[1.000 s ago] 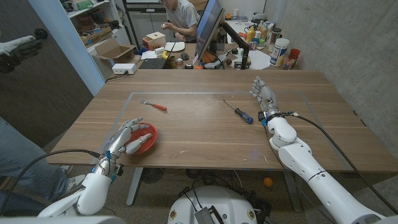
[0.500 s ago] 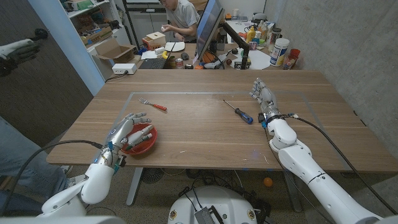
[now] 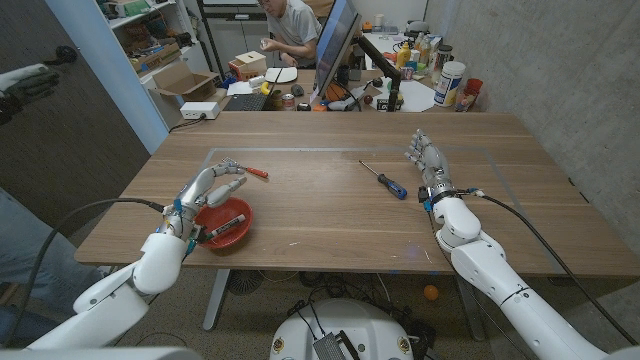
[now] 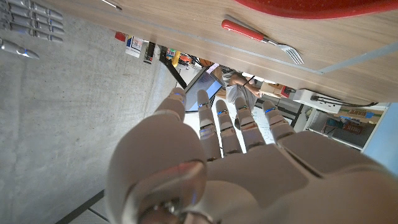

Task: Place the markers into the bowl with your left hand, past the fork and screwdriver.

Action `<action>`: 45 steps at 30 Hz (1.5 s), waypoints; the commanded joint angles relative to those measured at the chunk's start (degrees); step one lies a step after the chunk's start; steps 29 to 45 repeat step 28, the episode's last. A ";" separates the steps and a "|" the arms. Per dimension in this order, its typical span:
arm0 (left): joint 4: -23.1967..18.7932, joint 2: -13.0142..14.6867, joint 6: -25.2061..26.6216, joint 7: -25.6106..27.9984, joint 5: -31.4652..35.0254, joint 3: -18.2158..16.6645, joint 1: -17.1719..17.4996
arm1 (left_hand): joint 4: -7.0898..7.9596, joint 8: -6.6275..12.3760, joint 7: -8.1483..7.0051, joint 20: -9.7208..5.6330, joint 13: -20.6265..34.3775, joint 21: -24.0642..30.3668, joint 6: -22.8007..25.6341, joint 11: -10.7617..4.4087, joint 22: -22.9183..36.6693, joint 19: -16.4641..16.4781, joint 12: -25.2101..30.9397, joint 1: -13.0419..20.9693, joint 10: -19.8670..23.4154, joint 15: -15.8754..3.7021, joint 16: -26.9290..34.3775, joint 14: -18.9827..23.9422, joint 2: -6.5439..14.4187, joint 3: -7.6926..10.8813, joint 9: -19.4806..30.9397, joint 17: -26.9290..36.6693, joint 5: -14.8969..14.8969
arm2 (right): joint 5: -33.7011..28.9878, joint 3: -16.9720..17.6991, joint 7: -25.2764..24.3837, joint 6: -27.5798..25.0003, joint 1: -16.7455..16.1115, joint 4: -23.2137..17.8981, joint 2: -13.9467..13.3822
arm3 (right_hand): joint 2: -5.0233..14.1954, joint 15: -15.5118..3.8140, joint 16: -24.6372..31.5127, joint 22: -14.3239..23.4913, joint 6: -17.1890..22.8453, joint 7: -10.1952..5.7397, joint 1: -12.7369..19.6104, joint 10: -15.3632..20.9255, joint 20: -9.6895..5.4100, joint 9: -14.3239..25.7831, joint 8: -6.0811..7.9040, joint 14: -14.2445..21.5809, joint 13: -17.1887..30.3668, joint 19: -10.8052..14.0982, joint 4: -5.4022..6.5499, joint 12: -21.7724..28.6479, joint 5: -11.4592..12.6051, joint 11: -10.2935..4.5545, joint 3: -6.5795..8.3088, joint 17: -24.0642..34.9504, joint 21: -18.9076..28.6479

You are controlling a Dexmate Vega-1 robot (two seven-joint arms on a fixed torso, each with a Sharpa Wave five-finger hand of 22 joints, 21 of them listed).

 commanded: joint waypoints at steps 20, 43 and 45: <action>10.31 2.32 -6.87 -18.96 -26.97 1.18 -11.68 | 2.01 -0.28 -0.59 0.12 0.08 -0.29 -25.81 0.87 0.68 -1.98 -3.81 -9.69 -11.27 1.30 -2.25 -9.48 0.66 -1.13 -2.13 0.39 1.14 | -0.92 1.04 -2.62 2.30 -5.58 -4.83 -1.84 | -0.47 -0.08 0.30 0.29 0.35 0.72 -0.39 1.05 0.03 0.25 0.23 0.69 0.24 0.69 -0.17 0.47 -0.15 0.07 0.00 0.35 0.09; 9.93 3.52 -7.69 -17.98 -27.48 1.97 -11.25 | 2.10 0.73 -0.57 -0.23 0.01 -0.91 -23.81 1.45 0.53 -3.74 -3.59 -10.60 -12.03 0.99 -2.13 -10.80 0.80 -1.18 -2.22 0.29 1.16 | -1.10 0.40 -2.51 1.79 -5.18 -4.86 -1.96 | -0.48 -0.15 0.32 0.29 0.50 0.89 -0.45 1.10 0.04 0.24 0.27 0.79 0.23 0.72 -0.16 0.45 -0.18 0.04 -0.06 0.37 0.09; 9.93 3.52 -7.69 -17.98 -27.48 1.97 -11.25 | 2.10 0.73 -0.57 -0.23 0.01 -0.91 -23.81 1.45 0.53 -3.74 -3.59 -10.60 -12.03 0.99 -2.13 -10.80 0.80 -1.18 -2.22 0.29 1.16 | -1.10 0.40 -2.51 1.79 -5.18 -4.86 -1.96 | -0.48 -0.15 0.32 0.29 0.50 0.89 -0.45 1.10 0.04 0.24 0.27 0.79 0.23 0.72 -0.16 0.45 -0.18 0.04 -0.06 0.37 0.09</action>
